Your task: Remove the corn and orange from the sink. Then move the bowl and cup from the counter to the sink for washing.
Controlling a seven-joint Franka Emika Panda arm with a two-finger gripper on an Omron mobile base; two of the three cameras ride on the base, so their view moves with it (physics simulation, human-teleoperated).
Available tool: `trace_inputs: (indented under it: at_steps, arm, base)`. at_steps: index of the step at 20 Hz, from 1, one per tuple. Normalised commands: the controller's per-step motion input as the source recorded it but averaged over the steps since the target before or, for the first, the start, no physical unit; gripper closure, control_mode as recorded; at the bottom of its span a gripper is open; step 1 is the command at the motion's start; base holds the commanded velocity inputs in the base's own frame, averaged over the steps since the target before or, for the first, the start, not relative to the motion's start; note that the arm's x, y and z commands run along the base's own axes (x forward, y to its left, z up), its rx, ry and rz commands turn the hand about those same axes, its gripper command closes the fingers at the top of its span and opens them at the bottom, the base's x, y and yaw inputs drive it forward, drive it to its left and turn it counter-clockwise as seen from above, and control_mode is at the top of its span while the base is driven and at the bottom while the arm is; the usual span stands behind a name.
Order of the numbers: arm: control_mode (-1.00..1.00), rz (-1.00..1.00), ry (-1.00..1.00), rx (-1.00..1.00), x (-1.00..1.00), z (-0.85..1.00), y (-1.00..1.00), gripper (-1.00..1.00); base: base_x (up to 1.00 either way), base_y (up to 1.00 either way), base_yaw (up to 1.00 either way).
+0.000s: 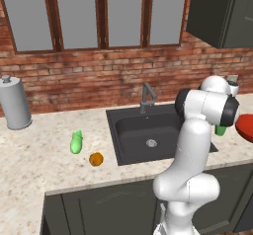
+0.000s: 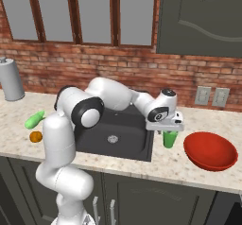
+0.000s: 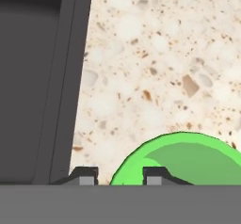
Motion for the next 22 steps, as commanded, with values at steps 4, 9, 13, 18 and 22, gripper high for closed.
trace_inputs:
  at_steps: [4,9,13,18,22]
  arm:
    - [-1.0,0.0,0.06,0.0,-0.04,-0.12,0.13,1.0]
    - [-1.0,0.0,0.09,0.0,-0.04,-0.11,0.11,1.0]
    - [-1.0,0.0,-0.11,0.0,-0.11,0.15,0.16,1.0]
    - [-1.0,0.0,-0.25,0.0,-0.21,0.22,0.2,1.0]
    - [-1.0,0.0,-0.24,0.0,-0.18,0.15,0.32,1.0]
  base:
    - [0.0,0.0,0.0]
    - [0.0,0.0,0.0]
    - [0.0,0.0,0.0]
    - [0.0,0.0,0.0]
    - [0.0,0.0,0.0]
